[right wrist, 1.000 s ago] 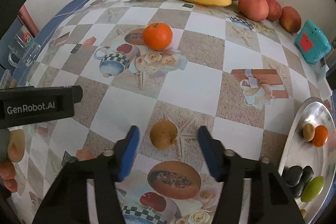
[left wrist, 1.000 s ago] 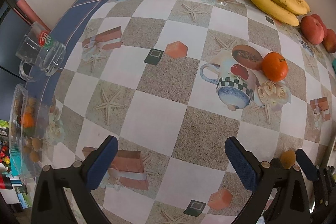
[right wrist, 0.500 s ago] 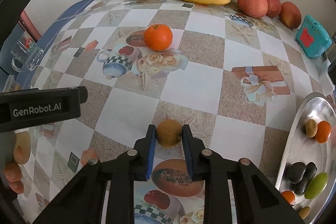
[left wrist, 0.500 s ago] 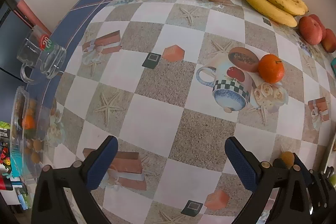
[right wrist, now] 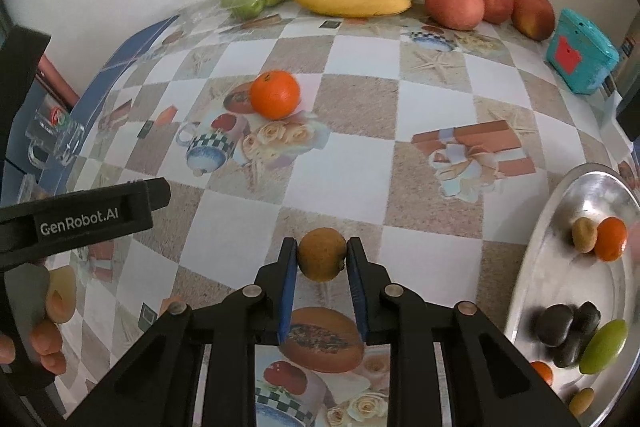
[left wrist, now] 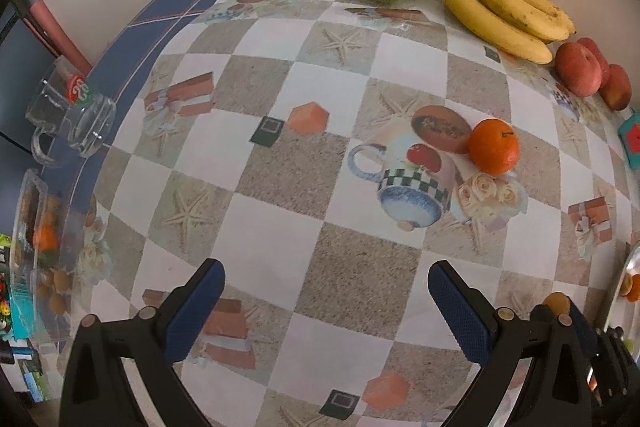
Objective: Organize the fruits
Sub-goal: 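Close the left tool on the last orange while the right tool holds the kiwi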
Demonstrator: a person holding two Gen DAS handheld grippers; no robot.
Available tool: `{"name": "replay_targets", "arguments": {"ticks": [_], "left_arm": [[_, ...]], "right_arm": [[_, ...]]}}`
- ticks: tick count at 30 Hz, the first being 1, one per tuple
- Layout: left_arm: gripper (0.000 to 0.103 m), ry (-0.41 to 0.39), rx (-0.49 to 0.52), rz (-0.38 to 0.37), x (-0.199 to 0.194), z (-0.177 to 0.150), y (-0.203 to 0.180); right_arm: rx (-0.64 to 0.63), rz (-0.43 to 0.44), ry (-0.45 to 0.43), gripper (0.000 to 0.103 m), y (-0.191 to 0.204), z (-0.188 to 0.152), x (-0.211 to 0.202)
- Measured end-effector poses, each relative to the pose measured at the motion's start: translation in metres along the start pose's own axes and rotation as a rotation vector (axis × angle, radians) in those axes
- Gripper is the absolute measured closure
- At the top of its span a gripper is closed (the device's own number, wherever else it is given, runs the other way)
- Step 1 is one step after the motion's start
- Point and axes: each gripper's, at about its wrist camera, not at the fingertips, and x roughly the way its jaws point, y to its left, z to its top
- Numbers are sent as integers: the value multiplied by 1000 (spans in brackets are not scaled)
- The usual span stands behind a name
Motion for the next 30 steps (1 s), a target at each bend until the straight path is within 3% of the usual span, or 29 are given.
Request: {"name": "replay_targets", "arguments": {"ticks": [9,11,19,23,26,30], "left_arm": [[2,-73,49,-105,-1,10,-24],[9,-88,55,-130,-1,13,-28],[18,-123,37,-276,2,34,-46],[27,-105,36,-297,8,46,-55],[28,-92,46,-301,14,54,-64],[41,-87,61,-286,19,60,-73]], "right_arm": [[73,-15,-40,77,-31,7,-14],[89,-15,-50,77,-37,9,-17],[121,-2,-84,77,-51,14,-28],[131,17,-97,77,-57,15,-33],[153,21,-94,77,-63,16,-33],[168,25,-86,77,-67,16,-33]]}}
